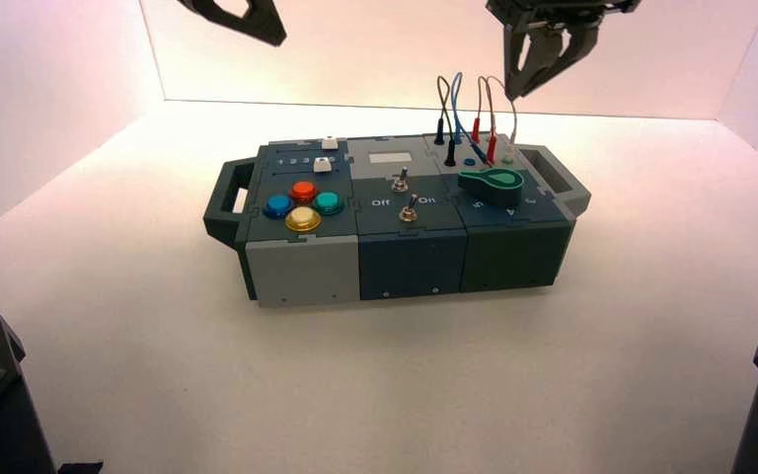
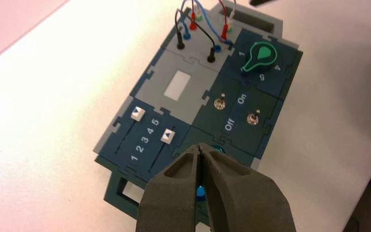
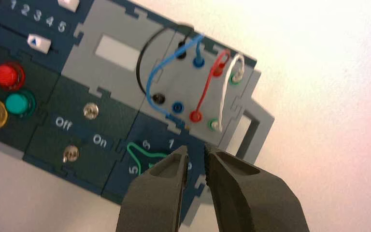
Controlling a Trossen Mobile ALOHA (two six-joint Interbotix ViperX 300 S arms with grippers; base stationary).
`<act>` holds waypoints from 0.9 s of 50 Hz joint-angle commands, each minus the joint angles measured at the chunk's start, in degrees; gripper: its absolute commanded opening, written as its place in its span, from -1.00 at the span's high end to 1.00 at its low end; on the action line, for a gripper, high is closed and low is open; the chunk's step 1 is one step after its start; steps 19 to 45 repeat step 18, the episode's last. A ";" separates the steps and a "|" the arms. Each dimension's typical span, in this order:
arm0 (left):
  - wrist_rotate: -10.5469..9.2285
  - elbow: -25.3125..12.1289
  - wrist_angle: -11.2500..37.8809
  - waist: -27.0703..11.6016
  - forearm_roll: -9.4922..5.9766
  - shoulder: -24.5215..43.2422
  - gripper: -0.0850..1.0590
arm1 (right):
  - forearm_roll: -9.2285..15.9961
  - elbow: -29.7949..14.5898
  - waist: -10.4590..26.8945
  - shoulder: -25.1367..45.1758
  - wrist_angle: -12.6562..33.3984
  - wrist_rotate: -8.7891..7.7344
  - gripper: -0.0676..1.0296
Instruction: Insert the red wire.
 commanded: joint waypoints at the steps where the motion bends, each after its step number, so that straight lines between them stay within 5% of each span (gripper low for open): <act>1: -0.09 -0.62 -0.44 -0.09 -0.18 -1.23 0.91 | 0.26 -0.18 0.09 -2.11 -0.26 0.18 0.51; 45: -0.09 -0.44 -0.44 0.00 -0.18 -1.32 0.91 | 0.18 -1.14 -0.09 -2.64 -1.32 0.18 0.51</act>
